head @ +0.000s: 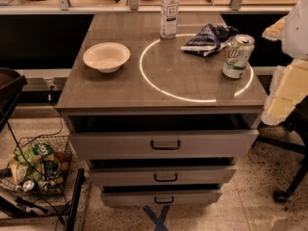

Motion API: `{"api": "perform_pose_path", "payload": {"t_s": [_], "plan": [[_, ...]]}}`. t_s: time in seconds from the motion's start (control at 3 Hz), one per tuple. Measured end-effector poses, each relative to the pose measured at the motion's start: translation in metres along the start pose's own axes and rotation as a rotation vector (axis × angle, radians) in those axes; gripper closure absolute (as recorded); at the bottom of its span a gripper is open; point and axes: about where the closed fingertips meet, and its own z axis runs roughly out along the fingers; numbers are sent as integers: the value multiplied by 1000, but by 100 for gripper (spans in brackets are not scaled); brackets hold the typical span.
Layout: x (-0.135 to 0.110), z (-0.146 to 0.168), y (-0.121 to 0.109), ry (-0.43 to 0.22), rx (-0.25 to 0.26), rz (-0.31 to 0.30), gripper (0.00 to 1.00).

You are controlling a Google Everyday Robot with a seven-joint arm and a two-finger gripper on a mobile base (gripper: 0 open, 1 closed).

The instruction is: Place 7up can into paper bowl

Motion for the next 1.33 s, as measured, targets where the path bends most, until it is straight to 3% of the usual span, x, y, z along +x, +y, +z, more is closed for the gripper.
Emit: {"api": "perform_pose_path", "payload": {"t_s": [0.33,0.67,1.0,1.33], "plan": [[0,0,-2,-7,11,6,0],[6,-6,-19,-74,111,59,0],[45,-5,-52,-210,221,175,0],[75,-4,-100,-399,335,314,0]]}}
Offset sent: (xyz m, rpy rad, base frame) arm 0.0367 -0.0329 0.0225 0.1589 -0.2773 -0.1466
